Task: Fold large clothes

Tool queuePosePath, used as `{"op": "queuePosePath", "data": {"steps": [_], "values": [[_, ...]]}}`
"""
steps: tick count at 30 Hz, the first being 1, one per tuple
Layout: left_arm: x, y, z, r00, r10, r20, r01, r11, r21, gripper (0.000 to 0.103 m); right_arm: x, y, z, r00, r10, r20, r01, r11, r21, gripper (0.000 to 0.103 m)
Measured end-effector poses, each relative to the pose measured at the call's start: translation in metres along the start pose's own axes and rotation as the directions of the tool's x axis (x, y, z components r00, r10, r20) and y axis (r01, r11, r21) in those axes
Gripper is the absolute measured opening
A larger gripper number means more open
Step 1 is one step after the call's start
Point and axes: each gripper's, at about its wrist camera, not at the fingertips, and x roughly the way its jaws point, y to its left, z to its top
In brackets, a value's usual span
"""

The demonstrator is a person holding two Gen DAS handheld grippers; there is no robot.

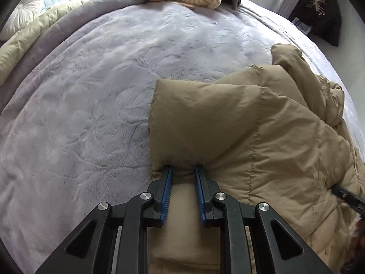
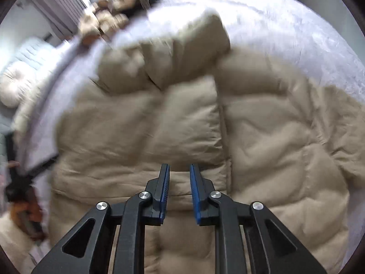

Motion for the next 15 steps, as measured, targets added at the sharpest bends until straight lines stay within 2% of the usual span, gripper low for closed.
{"op": "queuePosePath", "data": {"steps": [1,3,5,9,11,13,15], "values": [[-0.001,-0.002,0.002,1.0,0.019,-0.009,-0.019,1.0,0.005,0.022,0.015,-0.006,0.0,0.999,0.008,-0.031,-0.007,1.0,0.016,0.016],[-0.005,-0.008,0.003,0.998,0.064,-0.022,-0.063,0.998,0.025,0.022,0.02,-0.012,0.003,0.999,0.039,-0.023,-0.038,0.998,0.043,0.016],[-0.011,-0.014,0.003,0.995,0.092,-0.026,-0.091,0.995,0.041,0.022,0.013,-0.012,0.006,0.998,0.058,-0.018,-0.057,0.997,0.054,0.021],[-0.027,-0.026,-0.001,0.994,0.102,-0.036,-0.101,0.994,0.049,0.022,-0.015,-0.02,0.002,0.992,0.125,0.005,-0.125,0.989,0.082,0.021],[-0.036,-0.034,-0.004,0.995,0.096,-0.033,-0.094,0.994,0.054,0.022,-0.029,-0.024,-0.004,0.991,0.133,0.01,-0.134,0.987,0.093,0.027],[-0.045,-0.045,-0.01,0.995,0.1,-0.03,-0.098,0.993,0.065,0.022,-0.042,-0.03,-0.014,0.99,0.138,0.019,-0.139,0.984,0.112,0.042],[-0.053,-0.057,-0.019,0.995,0.1,-0.031,-0.097,0.993,0.073,0.022,-0.052,-0.036,-0.027,0.99,0.14,0.023,-0.142,0.982,0.128,0.042]]}}
